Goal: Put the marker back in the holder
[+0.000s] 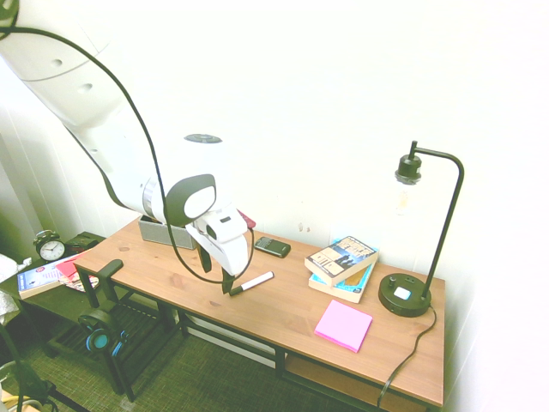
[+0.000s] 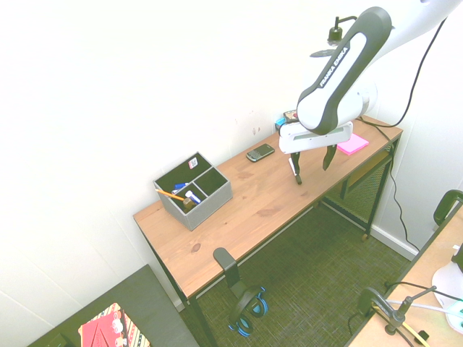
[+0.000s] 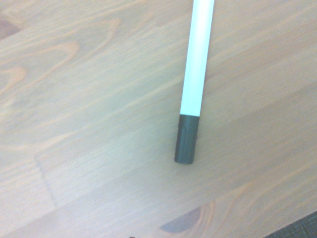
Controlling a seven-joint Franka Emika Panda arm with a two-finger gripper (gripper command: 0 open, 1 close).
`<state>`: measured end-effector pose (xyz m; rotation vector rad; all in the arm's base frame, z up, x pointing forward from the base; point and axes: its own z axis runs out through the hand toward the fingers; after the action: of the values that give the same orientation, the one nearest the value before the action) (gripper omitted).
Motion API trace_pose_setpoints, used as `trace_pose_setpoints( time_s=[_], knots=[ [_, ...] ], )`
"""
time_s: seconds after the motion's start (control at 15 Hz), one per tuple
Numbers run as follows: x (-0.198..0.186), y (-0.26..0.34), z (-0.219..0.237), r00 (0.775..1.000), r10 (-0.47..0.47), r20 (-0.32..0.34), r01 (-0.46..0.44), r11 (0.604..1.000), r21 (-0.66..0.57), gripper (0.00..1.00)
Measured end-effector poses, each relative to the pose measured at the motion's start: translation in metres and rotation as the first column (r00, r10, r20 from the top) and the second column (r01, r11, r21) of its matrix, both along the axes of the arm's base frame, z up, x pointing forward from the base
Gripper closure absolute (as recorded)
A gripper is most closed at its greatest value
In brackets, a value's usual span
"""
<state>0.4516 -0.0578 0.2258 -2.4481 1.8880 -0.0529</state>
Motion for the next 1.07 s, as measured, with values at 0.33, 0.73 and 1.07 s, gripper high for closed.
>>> trace_pose_setpoints(
  time_s=[0.33, 0.73, 1.07],
  knots=[
    [0.024, -0.019, -0.032, 1.000, -0.022, 0.003, 0.022, 1.000, 0.021, 1.00],
    [0.051, -0.035, -0.044, 1.000, -0.023, 0.020, 0.022, 0.999, 0.045, 1.00],
    [0.061, -0.036, -0.065, 1.000, -0.026, 0.002, 0.025, 0.998, 0.058, 1.00]
  ],
)
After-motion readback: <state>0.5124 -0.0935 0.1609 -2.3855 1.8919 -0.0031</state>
